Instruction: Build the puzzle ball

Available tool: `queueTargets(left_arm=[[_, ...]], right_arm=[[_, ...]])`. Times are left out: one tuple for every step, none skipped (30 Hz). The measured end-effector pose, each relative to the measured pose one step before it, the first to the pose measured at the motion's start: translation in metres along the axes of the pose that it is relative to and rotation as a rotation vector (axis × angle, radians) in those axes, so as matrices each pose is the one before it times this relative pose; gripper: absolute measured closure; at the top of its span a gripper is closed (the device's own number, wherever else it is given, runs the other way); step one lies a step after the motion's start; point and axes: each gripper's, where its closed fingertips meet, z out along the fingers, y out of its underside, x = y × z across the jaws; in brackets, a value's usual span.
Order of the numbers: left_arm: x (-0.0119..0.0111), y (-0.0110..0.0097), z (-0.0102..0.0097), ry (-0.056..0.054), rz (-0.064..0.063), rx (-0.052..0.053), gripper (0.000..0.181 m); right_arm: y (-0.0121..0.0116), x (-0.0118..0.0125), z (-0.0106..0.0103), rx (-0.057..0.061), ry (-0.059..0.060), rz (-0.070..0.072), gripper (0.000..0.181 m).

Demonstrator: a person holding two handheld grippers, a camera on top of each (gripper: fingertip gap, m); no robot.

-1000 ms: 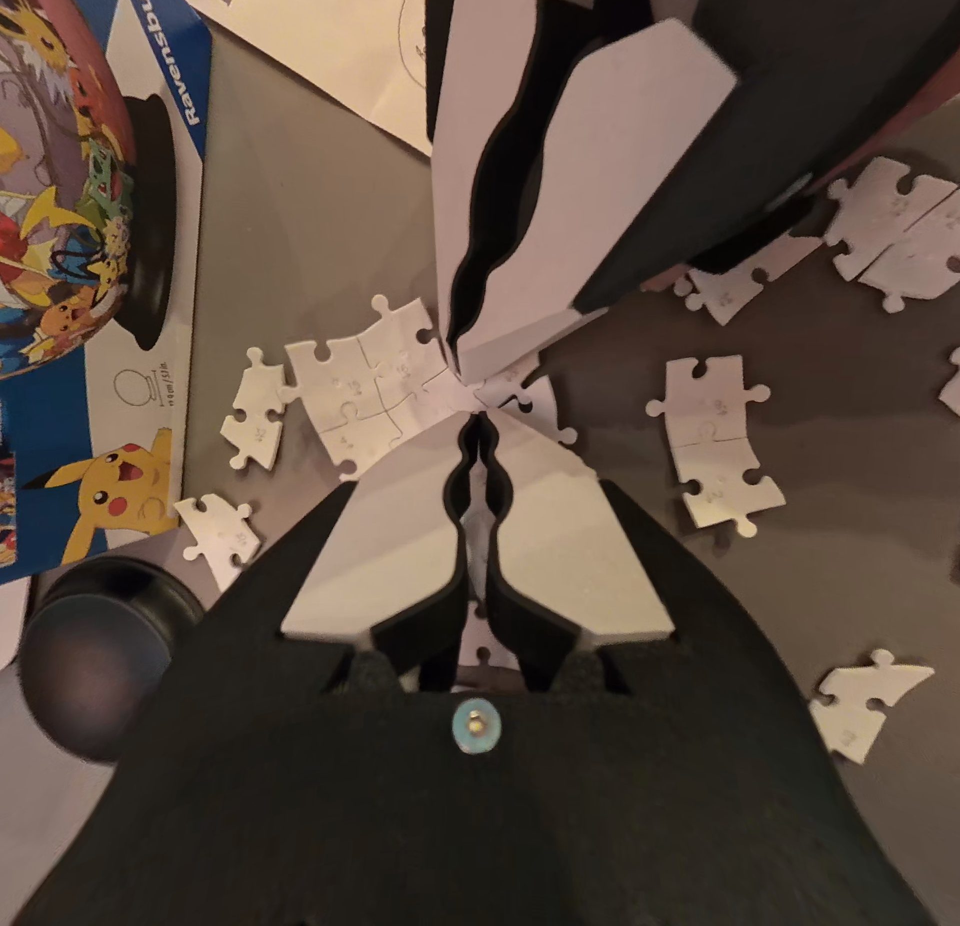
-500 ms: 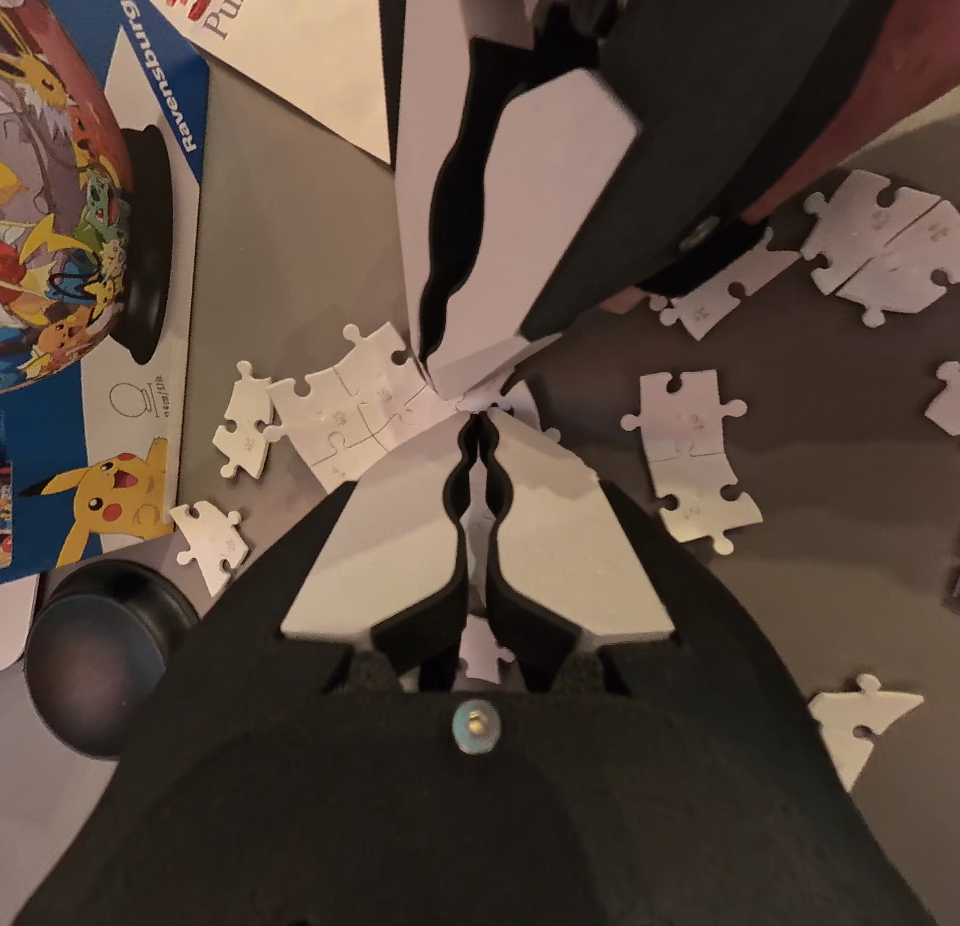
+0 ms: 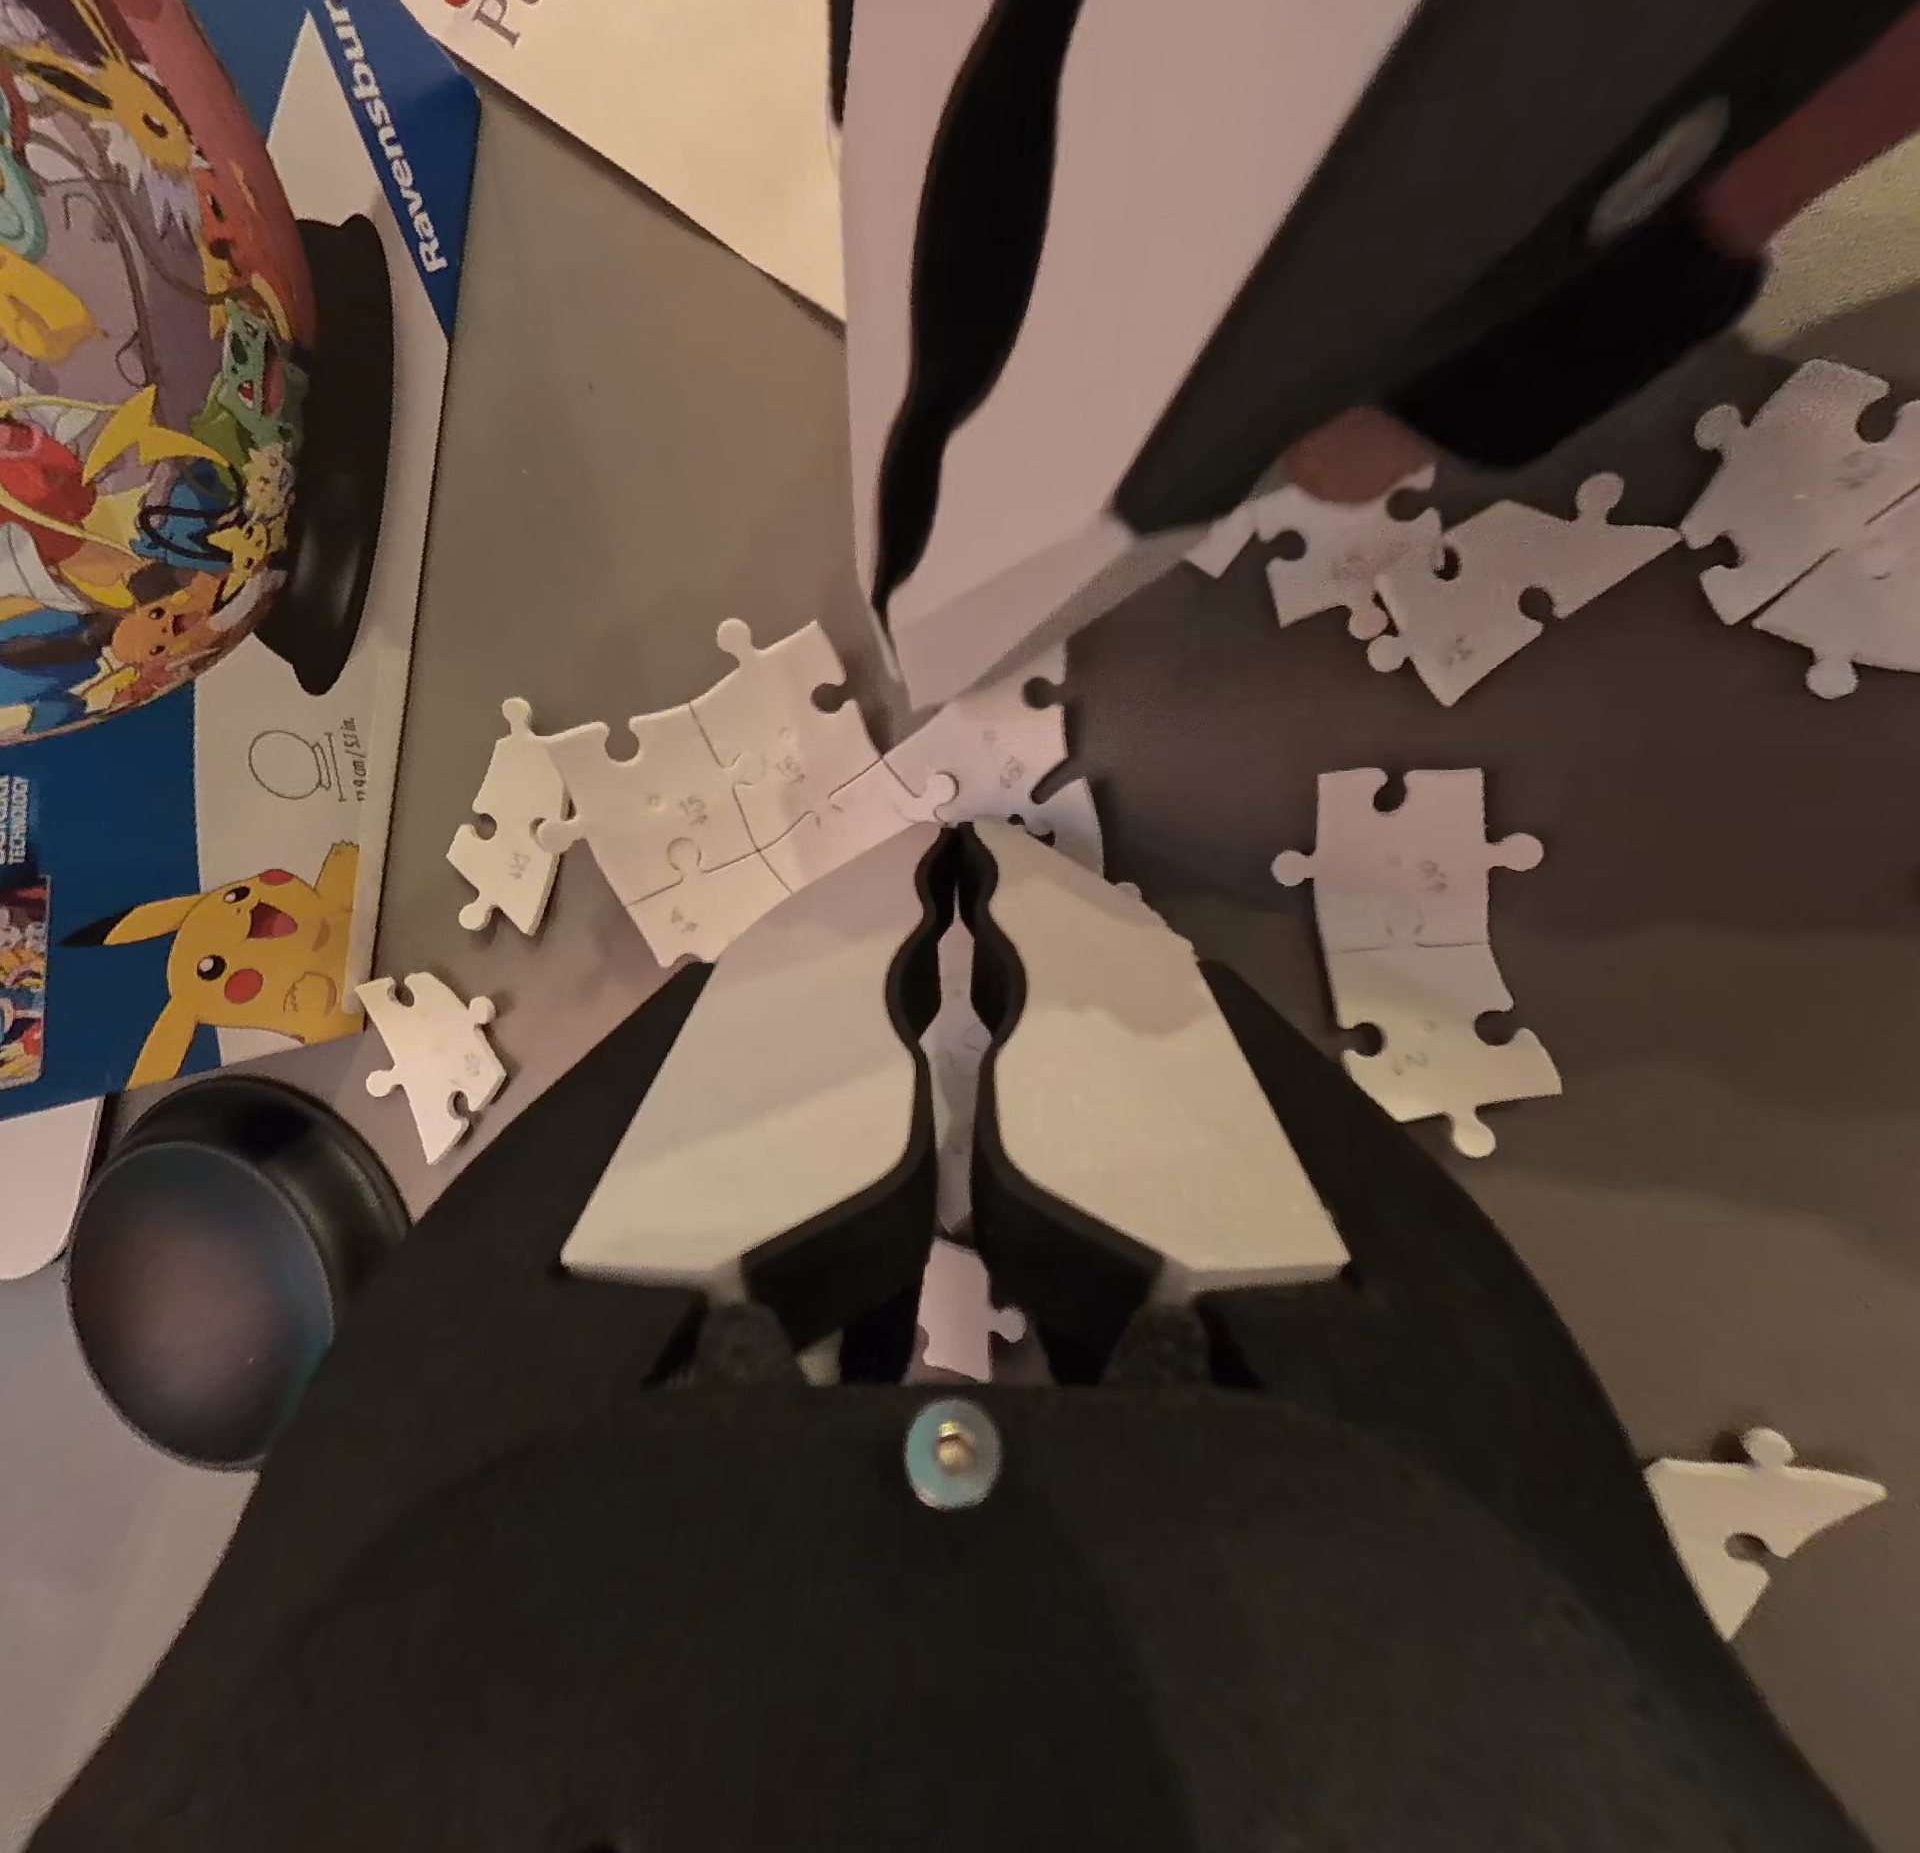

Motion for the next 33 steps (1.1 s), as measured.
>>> queueTargets(left_arm=[[-0.0001,-0.00015,0.00007,-0.0027,0.0036,0.0026,0.181],[0.0,-0.00008,-0.00001,-0.0013,0.0005,0.0019,0.181],[-0.00001,0.0,-0.00001,-0.0006,-0.0011,0.0019,0.181],[0.00002,0.00004,0.00003,0.0004,-0.0036,0.0017,0.181],[-0.00007,-0.00002,0.00002,-0.0009,-0.0017,0.0016,0.181],[-0.00018,-0.00006,0.00007,-0.0029,0.0024,0.0002,0.181],[0.00001,-0.00001,-0.00001,-0.003,0.0024,-0.0008,0.181],[-0.00008,-0.00015,-0.00004,-0.0037,0.0013,0.0004,0.181],[0.00002,0.00006,0.00009,-0.0031,0.0005,-0.0009,0.181],[-0.00002,0.00006,0.00001,-0.0037,0.0038,-0.0001,0.181],[0.00001,-0.00006,-0.00001,-0.0025,0.0043,-0.0009,0.181],[-0.00001,0.00005,-0.00006,-0.0012,-0.0001,-0.0005,0.181],[-0.00002,-0.00001,0.00008,0.0,-0.0037,0.0003,0.181],[-0.00001,-0.00001,-0.00002,-0.0005,0.0001,0.0014,0.181],[-0.00002,0.00003,-0.00002,-0.0017,0.0031,0.0018,0.181],[0.00003,0.00003,0.00003,-0.0018,-0.0005,0.0014,0.181],[0.00004,-0.00002,-0.00003,-0.0017,-0.0019,0.001,0.181],[-0.00007,0.00001,0.00006,-0.0014,0.0005,0.0012,0.181],[0.00005,0.00003,-0.00003,0.0,-0.0008,0.0016,0.181],[-0.00002,-0.00006,0.0,0.001,-0.0032,0.0017,0.181],[0.00003,0.00006,0.0,0.0,-0.0024,0.0006,0.181],[0.00004,0.00003,0.00001,-0.0018,0.0013,-0.0005,0.181],[-0.00005,-0.00004,0.0,-0.0025,0.0033,-0.0001,0.181],[0.00001,-0.00003,-0.00004,-0.0016,-0.0002,0.0006,0.181],[0.00004,0.0001,-0.00014,0.0005,-0.0009,-0.0016,0.181],[0.00014,0.0,-0.00016,0.0002,0.001,-0.001,0.181],[0.00007,-0.00005,-0.00008,-0.0004,0.003,0.0025,0.181],[-0.00005,0.00025,-0.00043,0.0006,0.0016,0.0042,0.181],[0.00009,0.00086,-0.00107,0.0057,-0.0076,0.0024,0.181],[0.00085,0.00018,-0.00206,0.009,-0.0111,0.0052,0.181],[0.0009,-0.00128,-0.00314,0.0041,-0.0044,0.0144,0.181],[0.00176,-0.00056,-0.00286,0.0049,0.0014,0.0076,0.181],[0.002,0.00083,-0.00175,0.0039,0.0078,-0.0029,0.181]], right_arm=[[0.00063,0.00012,-0.00376,-0.0032,-0.0005,-0.0018,0.181],[0.00235,-0.00085,-0.00187,-0.0138,-0.0056,0.0005,0.181],[0.00493,0.00008,-0.00024,-0.0291,0.0016,-0.0013,0.181],[0.0049,0.0003,0.00059,-0.0278,0.0068,-0.0102,0.181],[0.00327,-0.00022,0.00053,-0.0175,0.0004,-0.0011,0.181],[-0.0005,-0.00038,-0.00005,0.0037,-0.0033,0.0076,0.181],[-0.0002,0.00021,0.00042,0.0006,0.0003,0.0079,0.181],[0.00014,0.00025,0.00066,-0.0031,0.0017,0.0042,0.181],[-0.00217,0.00092,-0.00114,0.0124,0.0085,-0.0002,0.181],[-0.00113,0.00117,-0.00232,0.0041,0.0065,0.0078,0.181],[-0.00065,0.0002,-0.00237,0.0037,-0.0055,0.0147,0.181],[-0.0002,-0.00036,-0.00119,0.0058,-0.0155,0.0254,0.181],[0.0022,-0.00104,0.00053,-0.0064,-0.0229,0.0288,0.181],[0.00393,0.00098,0.00194,-0.0158,-0.007,0.0216,0.172],[0.00294,0.00037,0.00154,-0.0115,-0.0078,0.0159,0.169],[-0.0006,-0.0022,0.00009,0.0084,-0.0215,0.0163,0.167],[-0.00181,-0.00266,-0.00055,0.0107,-0.0245,0.021,0.162],[-0.00152,0.00051,-0.00022,0.007,-0.0021,0.0152,0.16],[0.00106,0.0001,0.00139,-0.0058,-0.0035,0.0061,0.163],[0.0023,-0.00102,0.00283,-0.0086,-0.0153,0.0156,0.167],[0.00107,-0.00121,0.00295,0.0013,-0.0195,0.0213,0.171],[-0.0011,-0.00058,0.00136,0.0127,-0.0165,0.0194,0.174],[-0.0002,0.00044,-0.00002,0.0032,-0.0115,0.0178,0.176],[-0.00019,0.00019,-0.00005,0.0067,-0.0149,0.0171,0.176],[-0.00066,0.00043,0.00031,0.013,-0.0141,0.0234,0.177],[-0.00075,0.00059,0.00017,0.0091,-0.0054,0.0128,0.178],[-0.00048,0.0002,0.00016,0.0018,0.0041,-0.0004,0.178],[-0.0006,-0.00033,0.0002,0.0018,0.0044,-0.0022,0.178],[-0.00037,-0.00044,0.00041,0.0011,0.0023,-0.0007,0.178],[0.00033,0.00021,0.0006,-0.0023,0.0051,-0.0022,0.178],[-0.00008,-0.0001,0.00003,0.0006,0.0012,-0.0014,0.178],[-0.00023,-0.00004,-0.00003,0.0005,-0.0013,0.0015,0.178],[-0.0006,-0.00007,-0.00005,0.0037,-0.0024,0.0032,0.178]])
